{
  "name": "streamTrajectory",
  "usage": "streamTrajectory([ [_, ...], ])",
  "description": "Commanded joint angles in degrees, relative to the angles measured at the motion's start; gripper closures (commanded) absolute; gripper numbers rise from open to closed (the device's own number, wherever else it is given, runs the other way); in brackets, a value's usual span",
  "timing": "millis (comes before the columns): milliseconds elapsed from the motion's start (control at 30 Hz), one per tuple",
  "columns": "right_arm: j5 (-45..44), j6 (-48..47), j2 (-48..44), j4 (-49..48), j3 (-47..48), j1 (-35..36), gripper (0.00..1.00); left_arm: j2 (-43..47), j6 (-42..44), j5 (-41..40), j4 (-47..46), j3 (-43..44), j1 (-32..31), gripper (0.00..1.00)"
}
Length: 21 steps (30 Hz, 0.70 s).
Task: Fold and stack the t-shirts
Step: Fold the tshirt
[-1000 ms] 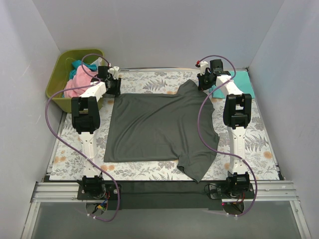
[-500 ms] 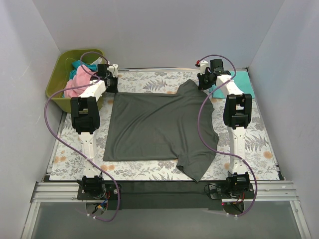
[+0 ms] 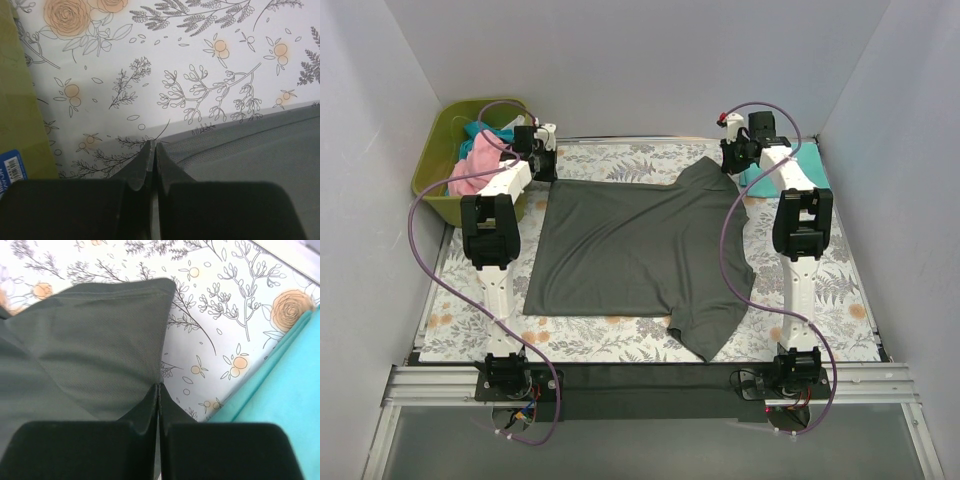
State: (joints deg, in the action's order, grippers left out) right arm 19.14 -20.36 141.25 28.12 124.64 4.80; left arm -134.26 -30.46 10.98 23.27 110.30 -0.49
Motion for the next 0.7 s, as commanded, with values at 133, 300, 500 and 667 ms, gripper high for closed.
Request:
streamTrajectory([
  [133,3.54,-1.61,-11.52,-1.66,-4.31,-0.75,0.99,8.65,1.98,2.46,-2.35,-4.56,3.04,1.0],
  [300,5.12,-2.14,-14.86,-1.23,-8.44,-0.76,0.99,12.26,4.09,3.87,-2.61,-9.31,4.0,1.0],
  [500,6.18,-2.58,-16.27,0.18,-10.12,-0.84,0.99,16.48,6.37,6.42,-3.75,-14.84,4.53,1.0],
  [667,6.7,-3.37,-17.76,1.5,-12.05,-0.93,0.99,20.52,8.31,7.56,-5.42,-19.33,4.62,1.0],
])
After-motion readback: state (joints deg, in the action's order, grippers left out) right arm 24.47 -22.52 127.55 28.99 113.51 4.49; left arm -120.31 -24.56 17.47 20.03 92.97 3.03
